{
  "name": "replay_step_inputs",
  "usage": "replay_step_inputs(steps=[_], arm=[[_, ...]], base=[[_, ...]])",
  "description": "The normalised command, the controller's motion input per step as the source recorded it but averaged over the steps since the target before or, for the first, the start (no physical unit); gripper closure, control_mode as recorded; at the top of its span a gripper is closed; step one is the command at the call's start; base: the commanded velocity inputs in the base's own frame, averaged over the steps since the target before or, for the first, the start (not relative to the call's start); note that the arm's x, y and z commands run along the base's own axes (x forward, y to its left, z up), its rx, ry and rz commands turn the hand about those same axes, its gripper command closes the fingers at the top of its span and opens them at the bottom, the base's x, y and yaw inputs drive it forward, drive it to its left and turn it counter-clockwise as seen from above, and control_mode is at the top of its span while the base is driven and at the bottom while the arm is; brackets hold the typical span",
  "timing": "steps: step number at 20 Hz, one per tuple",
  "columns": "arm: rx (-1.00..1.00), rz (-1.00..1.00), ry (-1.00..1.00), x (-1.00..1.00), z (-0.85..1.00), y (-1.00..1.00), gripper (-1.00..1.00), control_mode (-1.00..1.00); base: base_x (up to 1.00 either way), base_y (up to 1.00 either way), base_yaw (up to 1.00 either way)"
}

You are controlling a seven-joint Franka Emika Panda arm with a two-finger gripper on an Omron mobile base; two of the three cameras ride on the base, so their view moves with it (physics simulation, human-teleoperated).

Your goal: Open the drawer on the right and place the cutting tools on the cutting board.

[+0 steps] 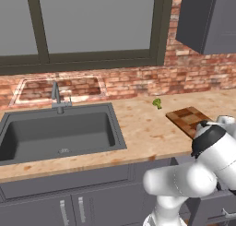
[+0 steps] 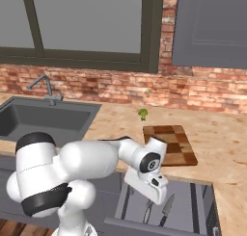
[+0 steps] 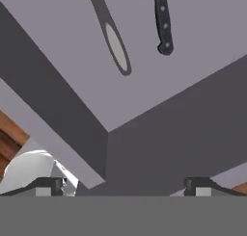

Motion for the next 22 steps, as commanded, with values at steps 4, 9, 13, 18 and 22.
replay_step_inputs(steps=[4, 9, 13, 18, 22], arm=[[0.00, 0.00, -0.17, -0.26, -0.27, 0.00, -1.00, -1.00], [0.00, 0.00, -0.08, -0.11, -0.20, 0.00, -1.00, -1.00], [0.00, 0.00, 0.00, 0.00, -0.02, 0.00, -1.00, -1.00], [-0.01, 0.00, 0.02, 0.04, -0.02, 0.00, -1.00, -1.00], [-0.03, 0.00, 0.02, 0.00, -0.14, 0.00, -1.00, -1.00]], base=[[0.00, 0.00, 0.00], [0.00, 0.00, 0.00], [0.00, 0.00, 0.00], [0.00, 0.00, 0.00], [0.00, 0.00, 0.00]])
